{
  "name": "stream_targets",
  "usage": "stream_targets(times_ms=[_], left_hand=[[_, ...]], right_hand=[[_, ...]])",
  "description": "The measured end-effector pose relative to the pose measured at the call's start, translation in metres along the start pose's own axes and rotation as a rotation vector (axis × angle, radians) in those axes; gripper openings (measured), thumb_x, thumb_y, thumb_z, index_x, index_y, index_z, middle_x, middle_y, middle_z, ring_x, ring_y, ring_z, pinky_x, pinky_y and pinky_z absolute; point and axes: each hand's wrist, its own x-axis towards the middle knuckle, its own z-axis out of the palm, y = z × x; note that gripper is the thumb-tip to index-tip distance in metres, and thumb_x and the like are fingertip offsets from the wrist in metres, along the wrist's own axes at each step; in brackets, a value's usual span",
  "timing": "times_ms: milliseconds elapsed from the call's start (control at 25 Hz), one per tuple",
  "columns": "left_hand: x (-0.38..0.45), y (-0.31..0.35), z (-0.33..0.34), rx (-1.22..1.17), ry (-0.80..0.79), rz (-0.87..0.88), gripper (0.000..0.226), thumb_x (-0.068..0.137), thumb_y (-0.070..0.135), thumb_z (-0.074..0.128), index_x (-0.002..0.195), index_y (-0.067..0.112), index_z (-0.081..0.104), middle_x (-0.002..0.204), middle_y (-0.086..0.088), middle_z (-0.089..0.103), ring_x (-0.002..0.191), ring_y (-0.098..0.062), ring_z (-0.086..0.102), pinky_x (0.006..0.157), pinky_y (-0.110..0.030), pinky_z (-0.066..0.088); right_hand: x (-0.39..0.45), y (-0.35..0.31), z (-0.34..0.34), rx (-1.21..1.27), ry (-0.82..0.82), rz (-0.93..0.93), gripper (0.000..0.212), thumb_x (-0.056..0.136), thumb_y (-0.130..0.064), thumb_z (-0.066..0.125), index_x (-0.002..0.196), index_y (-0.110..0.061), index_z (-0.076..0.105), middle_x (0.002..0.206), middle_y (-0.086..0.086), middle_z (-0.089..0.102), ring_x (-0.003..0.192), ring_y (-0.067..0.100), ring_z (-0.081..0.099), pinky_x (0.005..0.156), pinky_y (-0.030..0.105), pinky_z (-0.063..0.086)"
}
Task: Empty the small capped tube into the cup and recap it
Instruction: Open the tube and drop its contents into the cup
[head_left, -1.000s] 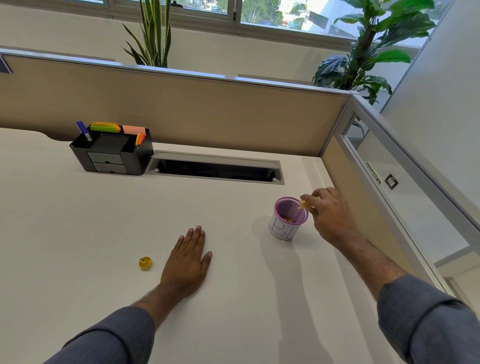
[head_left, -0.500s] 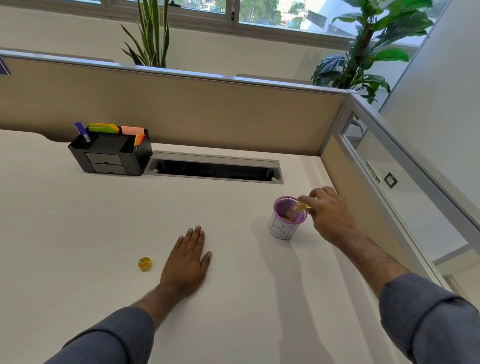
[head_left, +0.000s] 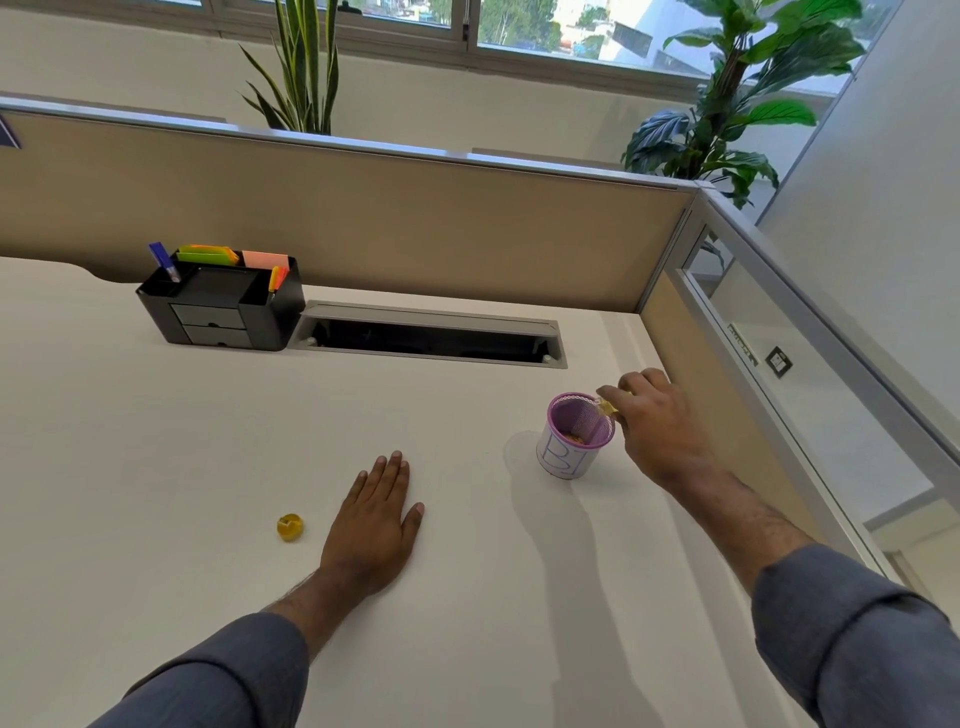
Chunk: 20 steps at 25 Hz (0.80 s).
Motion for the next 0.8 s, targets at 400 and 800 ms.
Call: stream_targets(times_ms=[400, 800], left_hand=[[0.000, 0.000, -0.001, -0.018, -0.040, 0.001, 0.079, 0.086, 0.057, -0.003, 0.152, 0.014, -0.002, 0.163, 0.000, -0.004, 0.149, -0.013, -0.007, 0.121, -0.031, -0.004], [0.008, -0.025, -0.043, 0.030, -0.024, 0.039, 0.069, 0.093, 0.058, 0.033, 0.150, 0.019, 0.025, 0.161, -0.001, 0.022, 0.150, -0.020, 0.012, 0.122, -0.036, 0.005]], right_hand=[[-0.007, 0.000, 0.004, 0.221, -0.052, 0.228, 0.036, 0.081, 0.004, 0.063, 0.112, -0.014, 0.070, 0.100, 0.012, 0.065, 0.097, 0.033, 0.053, 0.079, 0.042, 0.047], [-0.023, -0.019, -0.019, 1.722, -0.008, 0.908, 0.031, 0.093, 0.001, 0.055, 0.122, -0.008, 0.062, 0.098, 0.011, 0.064, 0.082, 0.025, 0.062, 0.070, 0.039, 0.052]])
